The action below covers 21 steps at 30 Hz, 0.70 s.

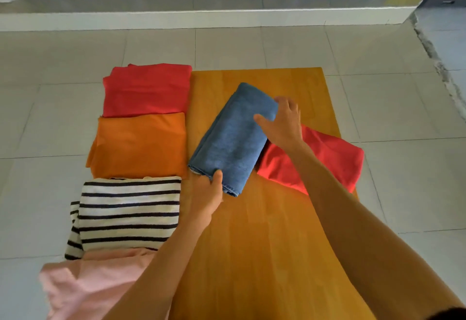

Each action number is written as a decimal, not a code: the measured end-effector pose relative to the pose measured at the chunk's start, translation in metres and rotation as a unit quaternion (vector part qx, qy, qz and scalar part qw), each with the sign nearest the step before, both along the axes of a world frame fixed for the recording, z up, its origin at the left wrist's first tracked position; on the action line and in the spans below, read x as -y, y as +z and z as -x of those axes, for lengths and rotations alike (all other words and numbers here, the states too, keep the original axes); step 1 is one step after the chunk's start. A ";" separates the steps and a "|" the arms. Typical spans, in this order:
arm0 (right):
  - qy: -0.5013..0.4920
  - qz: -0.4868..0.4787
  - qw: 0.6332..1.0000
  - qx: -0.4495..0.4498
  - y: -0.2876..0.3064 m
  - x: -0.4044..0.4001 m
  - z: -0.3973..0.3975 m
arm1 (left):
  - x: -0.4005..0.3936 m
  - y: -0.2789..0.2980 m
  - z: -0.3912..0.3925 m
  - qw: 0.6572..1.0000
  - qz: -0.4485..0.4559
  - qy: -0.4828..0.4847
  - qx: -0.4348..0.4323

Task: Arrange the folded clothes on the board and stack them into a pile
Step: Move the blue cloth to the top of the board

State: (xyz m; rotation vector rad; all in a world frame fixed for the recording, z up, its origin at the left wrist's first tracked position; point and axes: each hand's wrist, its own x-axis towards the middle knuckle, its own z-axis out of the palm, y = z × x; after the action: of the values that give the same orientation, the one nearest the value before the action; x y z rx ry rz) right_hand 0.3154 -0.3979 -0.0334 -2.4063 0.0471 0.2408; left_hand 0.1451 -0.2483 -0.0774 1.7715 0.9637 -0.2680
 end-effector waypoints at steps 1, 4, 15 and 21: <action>0.024 0.043 0.999 -0.003 -0.004 -0.003 -0.015 | -0.006 -0.006 -0.005 0.999 -0.039 -0.016 0.001; 0.062 0.101 0.990 -0.082 -0.020 -0.007 -0.052 | -0.018 -0.002 -0.036 0.999 -0.035 -0.015 0.018; -0.103 0.057 0.987 -0.106 -0.051 -0.014 -0.116 | -0.075 0.018 -0.193 0.969 -0.226 -0.102 0.003; -0.193 0.055 0.978 -0.064 -0.064 -0.041 -0.129 | -0.083 0.026 -0.248 0.952 -0.277 -0.126 -0.036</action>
State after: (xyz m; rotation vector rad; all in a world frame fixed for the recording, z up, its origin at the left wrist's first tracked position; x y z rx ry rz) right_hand 0.4442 -0.3566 -0.0969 -2.4280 0.5931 0.2144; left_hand 0.3930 -0.1657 -0.0516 2.4231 0.9197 -0.2370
